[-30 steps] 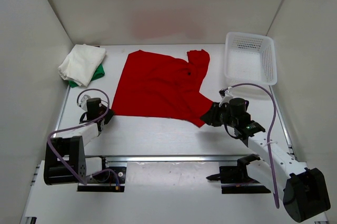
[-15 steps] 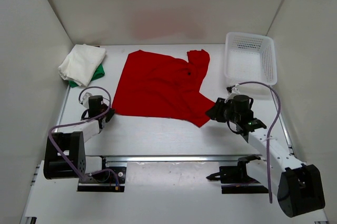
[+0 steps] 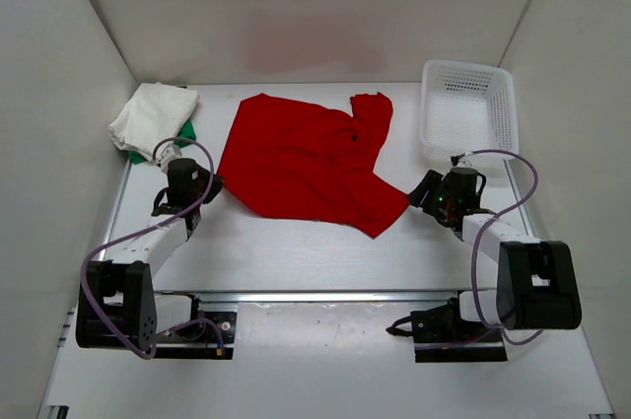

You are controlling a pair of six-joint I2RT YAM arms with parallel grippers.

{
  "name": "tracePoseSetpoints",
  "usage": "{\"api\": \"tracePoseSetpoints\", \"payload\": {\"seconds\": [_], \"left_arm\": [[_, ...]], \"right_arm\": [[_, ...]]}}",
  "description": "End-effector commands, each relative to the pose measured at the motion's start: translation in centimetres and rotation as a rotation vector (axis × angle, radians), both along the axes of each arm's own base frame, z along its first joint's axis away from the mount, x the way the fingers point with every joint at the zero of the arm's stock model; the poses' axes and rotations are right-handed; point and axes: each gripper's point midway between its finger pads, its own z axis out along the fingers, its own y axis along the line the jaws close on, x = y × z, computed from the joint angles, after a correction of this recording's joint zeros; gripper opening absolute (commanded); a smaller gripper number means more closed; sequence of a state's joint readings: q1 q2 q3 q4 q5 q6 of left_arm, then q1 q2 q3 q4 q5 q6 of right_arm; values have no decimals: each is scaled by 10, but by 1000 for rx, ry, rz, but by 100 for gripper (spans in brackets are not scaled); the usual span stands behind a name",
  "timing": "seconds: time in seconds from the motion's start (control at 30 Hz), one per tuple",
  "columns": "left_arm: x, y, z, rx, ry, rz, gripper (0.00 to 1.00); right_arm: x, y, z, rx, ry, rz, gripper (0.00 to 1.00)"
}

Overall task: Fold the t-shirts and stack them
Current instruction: Flatten out the tshirt

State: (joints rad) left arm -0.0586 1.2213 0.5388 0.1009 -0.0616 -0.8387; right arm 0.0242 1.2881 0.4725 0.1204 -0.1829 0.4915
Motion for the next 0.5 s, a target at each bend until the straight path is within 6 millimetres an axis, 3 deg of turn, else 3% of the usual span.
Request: {"api": "tracePoseSetpoints", "payload": {"seconds": [0.0,0.07,0.3,0.47], "left_arm": [[-3,-7,6,-31,-28,-33,0],[-2,-12,10,-45,-38,-46,0],[-2,-12,10,-45,-46,-48,0],[-4,-12,9,-48,-47,-43,0]], "right_arm": [[20,-7,6,-20,-88,0,52],[20,-15,-2,-8,-70,-23,51],[28,-5,-9,67,-56,31,44],[20,6,-20,136,-28,60,38]]}}
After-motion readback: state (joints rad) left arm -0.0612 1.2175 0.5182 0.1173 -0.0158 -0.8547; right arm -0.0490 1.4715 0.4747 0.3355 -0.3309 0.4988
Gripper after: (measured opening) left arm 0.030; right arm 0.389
